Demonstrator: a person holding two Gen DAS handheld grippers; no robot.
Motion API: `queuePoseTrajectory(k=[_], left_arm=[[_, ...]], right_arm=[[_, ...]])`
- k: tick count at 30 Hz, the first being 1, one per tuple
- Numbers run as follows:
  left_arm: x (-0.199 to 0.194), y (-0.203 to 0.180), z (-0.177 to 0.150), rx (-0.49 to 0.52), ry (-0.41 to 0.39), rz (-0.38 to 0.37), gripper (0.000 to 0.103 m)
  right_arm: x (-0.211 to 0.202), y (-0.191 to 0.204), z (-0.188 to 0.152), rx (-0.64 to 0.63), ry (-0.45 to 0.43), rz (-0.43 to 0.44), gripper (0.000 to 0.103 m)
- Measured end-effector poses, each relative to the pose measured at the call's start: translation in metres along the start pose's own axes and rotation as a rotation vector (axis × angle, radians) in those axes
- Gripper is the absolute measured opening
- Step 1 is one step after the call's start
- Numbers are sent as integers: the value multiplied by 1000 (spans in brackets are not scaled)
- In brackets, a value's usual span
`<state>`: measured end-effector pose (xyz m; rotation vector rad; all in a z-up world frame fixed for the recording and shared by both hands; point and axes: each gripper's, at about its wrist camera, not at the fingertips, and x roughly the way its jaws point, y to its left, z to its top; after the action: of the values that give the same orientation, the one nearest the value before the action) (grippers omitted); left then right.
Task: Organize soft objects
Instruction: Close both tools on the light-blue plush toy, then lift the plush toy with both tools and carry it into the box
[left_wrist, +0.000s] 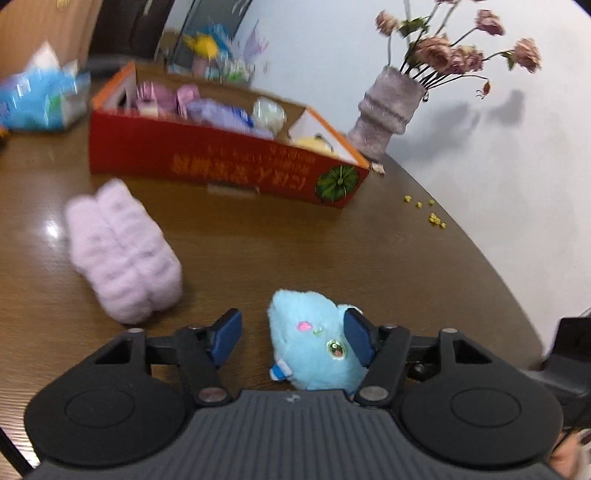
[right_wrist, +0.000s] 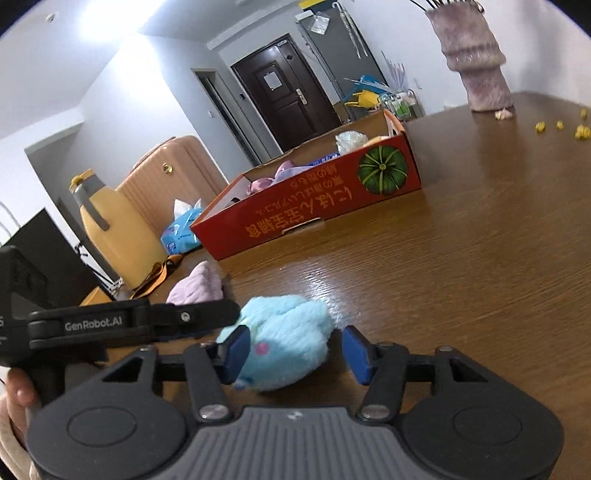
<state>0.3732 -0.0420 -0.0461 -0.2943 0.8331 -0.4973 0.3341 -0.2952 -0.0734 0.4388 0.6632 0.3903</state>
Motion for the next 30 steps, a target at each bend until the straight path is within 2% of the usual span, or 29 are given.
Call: queuePoseTrajectory(k=[1, 2, 4, 10, 13, 14, 17, 19, 21, 22, 23, 26, 30], left_arm=[[3, 4, 1, -24, 14, -27, 56], [6, 8, 1, -44, 21, -43, 46], [9, 12, 1, -57, 31, -71, 37], [9, 18, 3, -79, 7, -67, 36], [5, 22, 3, -103, 3, -67, 41], [3, 24, 3, -109, 6, -74, 44], [-8, 25, 0, -96, -10, -110, 44], [-9, 24, -2, -87, -6, -135, 44], [-5, 19, -4, -71, 3, -107, 39], [-4, 17, -5, -61, 2, -85, 33], [-4, 17, -5, -63, -2, -78, 32], [-9, 18, -8, -88, -9, -95, 26], [-18, 11, -14, -71, -34, -107, 25]], right_arm=[[5, -3, 2, 7, 8, 12, 53], [8, -6, 4, 21, 12, 35, 50], [14, -10, 7, 42, 28, 86, 36], [25, -10, 10, 37, 34, 111, 36], [25, -14, 10, 63, 39, 119, 37], [24, -14, 10, 68, 37, 114, 37], [23, -14, 11, 75, 42, 110, 38], [25, -15, 10, 78, 53, 117, 43], [26, -14, 9, 80, 56, 123, 43], [26, -13, 9, 81, 58, 125, 40], [26, -12, 9, 83, 59, 130, 38], [17, -7, 7, 63, 47, 117, 35], [6, -6, 4, 65, 28, 115, 34]])
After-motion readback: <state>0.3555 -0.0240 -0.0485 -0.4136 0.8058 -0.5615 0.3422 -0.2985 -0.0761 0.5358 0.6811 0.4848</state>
